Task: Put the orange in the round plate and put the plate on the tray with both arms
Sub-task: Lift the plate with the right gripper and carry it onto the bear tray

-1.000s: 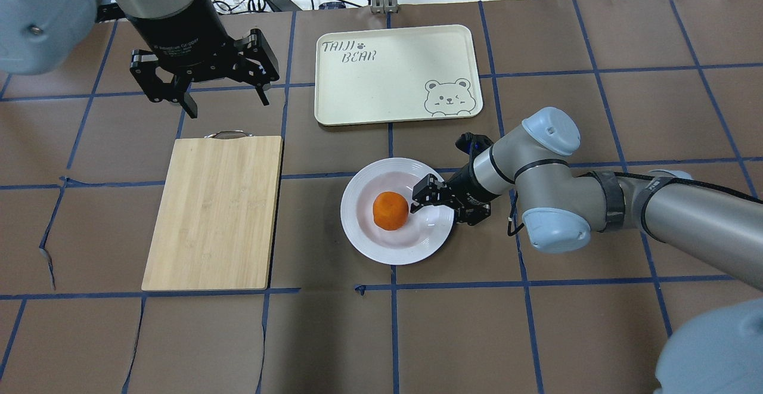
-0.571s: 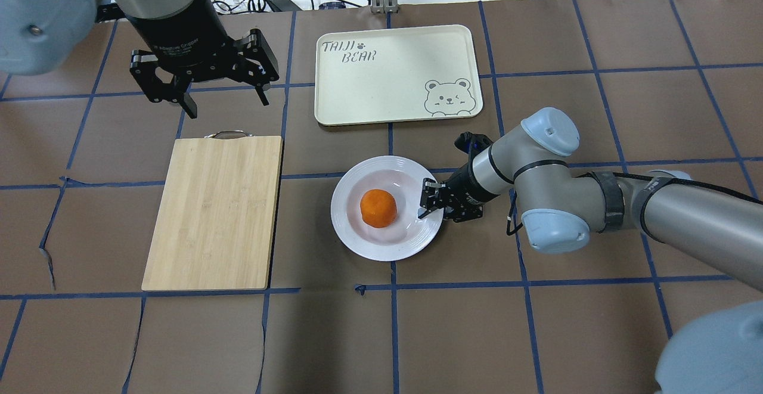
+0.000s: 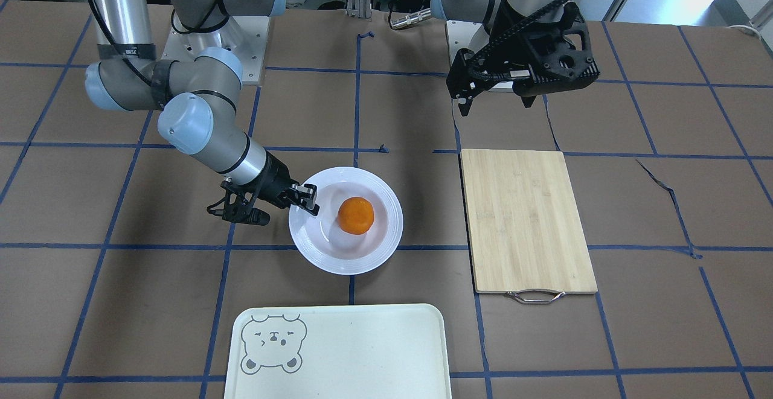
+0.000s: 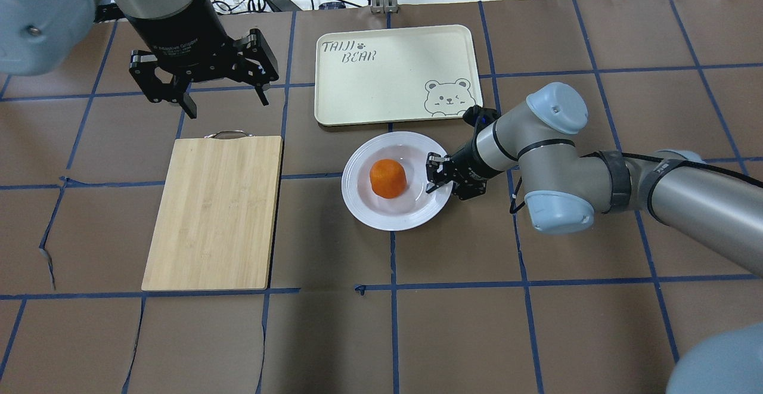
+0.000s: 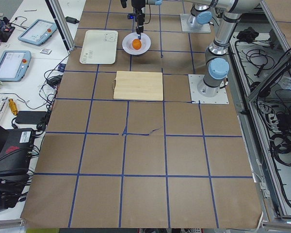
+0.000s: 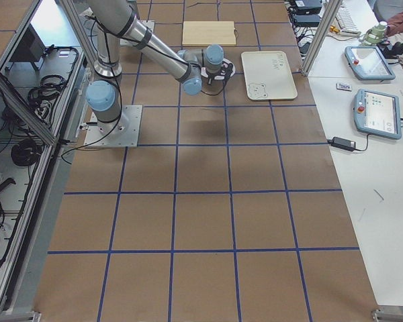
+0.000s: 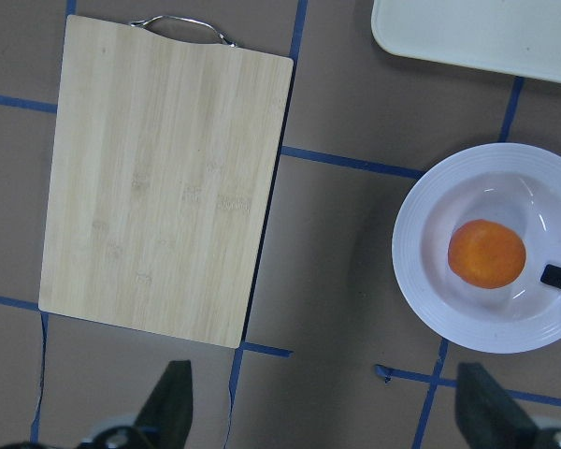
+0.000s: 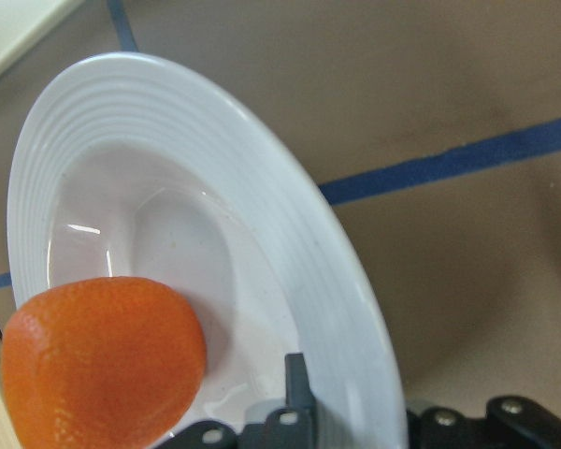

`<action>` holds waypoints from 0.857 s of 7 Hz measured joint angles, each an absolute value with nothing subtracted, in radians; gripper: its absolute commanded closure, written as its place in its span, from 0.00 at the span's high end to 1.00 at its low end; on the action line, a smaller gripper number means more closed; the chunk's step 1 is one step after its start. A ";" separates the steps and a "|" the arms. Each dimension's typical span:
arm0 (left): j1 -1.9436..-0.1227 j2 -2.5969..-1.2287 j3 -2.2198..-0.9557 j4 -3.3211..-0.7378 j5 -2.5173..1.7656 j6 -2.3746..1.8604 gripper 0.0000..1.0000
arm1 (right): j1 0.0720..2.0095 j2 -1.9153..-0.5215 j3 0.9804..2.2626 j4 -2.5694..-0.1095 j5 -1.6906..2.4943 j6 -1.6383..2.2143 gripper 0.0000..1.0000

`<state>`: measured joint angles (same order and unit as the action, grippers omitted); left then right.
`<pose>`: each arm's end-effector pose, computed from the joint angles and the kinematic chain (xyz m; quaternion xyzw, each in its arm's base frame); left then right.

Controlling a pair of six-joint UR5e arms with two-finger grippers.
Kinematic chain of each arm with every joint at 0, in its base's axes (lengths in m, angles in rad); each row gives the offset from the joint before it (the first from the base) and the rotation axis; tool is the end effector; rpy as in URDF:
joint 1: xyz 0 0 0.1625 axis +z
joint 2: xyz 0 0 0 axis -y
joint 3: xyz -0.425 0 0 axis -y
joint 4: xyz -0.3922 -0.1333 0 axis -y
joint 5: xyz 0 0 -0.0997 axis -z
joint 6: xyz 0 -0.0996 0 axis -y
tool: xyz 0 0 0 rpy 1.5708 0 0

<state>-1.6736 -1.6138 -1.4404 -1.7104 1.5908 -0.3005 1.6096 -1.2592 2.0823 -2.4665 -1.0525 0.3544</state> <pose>-0.1823 -0.4872 0.5167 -0.0984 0.9948 0.0236 0.0150 0.2020 -0.4952 0.2004 0.1426 0.9554 0.0156 0.2580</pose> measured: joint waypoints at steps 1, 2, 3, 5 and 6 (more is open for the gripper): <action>-1.674 -1.614 -1.440 -1.711 1.591 -0.301 1.00 | 1.601 -1.262 2.068 -2.468 -1.051 0.360 0.09; -1.674 -1.614 -1.440 -1.711 1.591 -0.301 1.00 | 1.586 -1.259 2.045 -2.473 -1.040 0.361 0.09; -1.674 -1.613 -1.440 -1.712 1.591 -0.301 1.00 | 1.568 -1.236 1.990 -2.475 -1.024 0.367 0.09; -1.674 -1.613 -1.440 -1.712 1.591 -0.300 1.00 | 1.556 -1.115 1.797 -2.476 -0.997 0.402 0.09; -1.674 -1.612 -1.441 -1.712 1.591 -0.300 1.00 | 1.556 -1.036 1.687 -2.475 -0.987 0.417 0.11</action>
